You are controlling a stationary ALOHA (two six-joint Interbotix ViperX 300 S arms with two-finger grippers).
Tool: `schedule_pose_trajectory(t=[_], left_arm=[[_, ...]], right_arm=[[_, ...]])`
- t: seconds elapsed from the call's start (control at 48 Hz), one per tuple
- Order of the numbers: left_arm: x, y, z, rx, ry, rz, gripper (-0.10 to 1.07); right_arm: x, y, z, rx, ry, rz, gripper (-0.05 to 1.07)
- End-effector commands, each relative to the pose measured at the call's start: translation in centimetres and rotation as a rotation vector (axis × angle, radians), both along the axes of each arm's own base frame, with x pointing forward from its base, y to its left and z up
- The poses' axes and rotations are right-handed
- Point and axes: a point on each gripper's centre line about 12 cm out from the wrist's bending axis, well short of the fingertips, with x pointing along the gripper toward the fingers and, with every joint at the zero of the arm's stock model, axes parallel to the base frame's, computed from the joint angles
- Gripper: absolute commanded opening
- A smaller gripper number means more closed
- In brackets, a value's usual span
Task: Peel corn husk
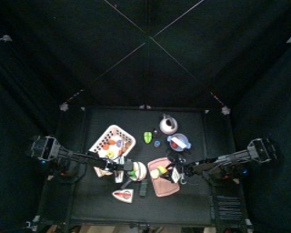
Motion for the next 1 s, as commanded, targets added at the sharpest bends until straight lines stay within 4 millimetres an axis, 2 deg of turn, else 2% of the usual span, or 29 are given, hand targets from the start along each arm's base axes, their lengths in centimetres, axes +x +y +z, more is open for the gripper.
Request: schedule_pose_trajectory(t=[0.0, 0.125, 0.354, 0.5, 0.729, 0.979], left_arm=[[1.0, 0.0, 1.8, 0.012, -0.084, -0.025, 0.82], [1.7, -0.7, 2.8, 0.053, -0.198, -0.12, 0.82], [2.8, -2.3, 4.9, 0.082, -0.449, -0.3, 0.82], [3.5, -2.5, 6.3, 0.129, -0.565, -0.359, 0.83], [5.3, -1.9, 7.8, 0.381, -0.69, -0.48, 0.85], [6.9, -1.8, 7.7, 0.597, -0.803, -0.531, 0.85]], right_arm=[[0.2, 0.3, 0.7, 0.013, -0.029, 0.012, 0.58], [0.5, 0.8, 1.1, 0.051, -0.058, 0.029, 0.58], [1.0, 2.3, 2.6, 0.235, -0.197, 0.087, 0.58], [0.9, 2.8, 3.3, 0.364, -0.289, 0.102, 0.58], [0.8, 3.5, 4.2, 0.43, -0.383, 0.161, 0.58], [1.0, 3.6, 3.1, 0.434, -0.35, 0.154, 0.58]])
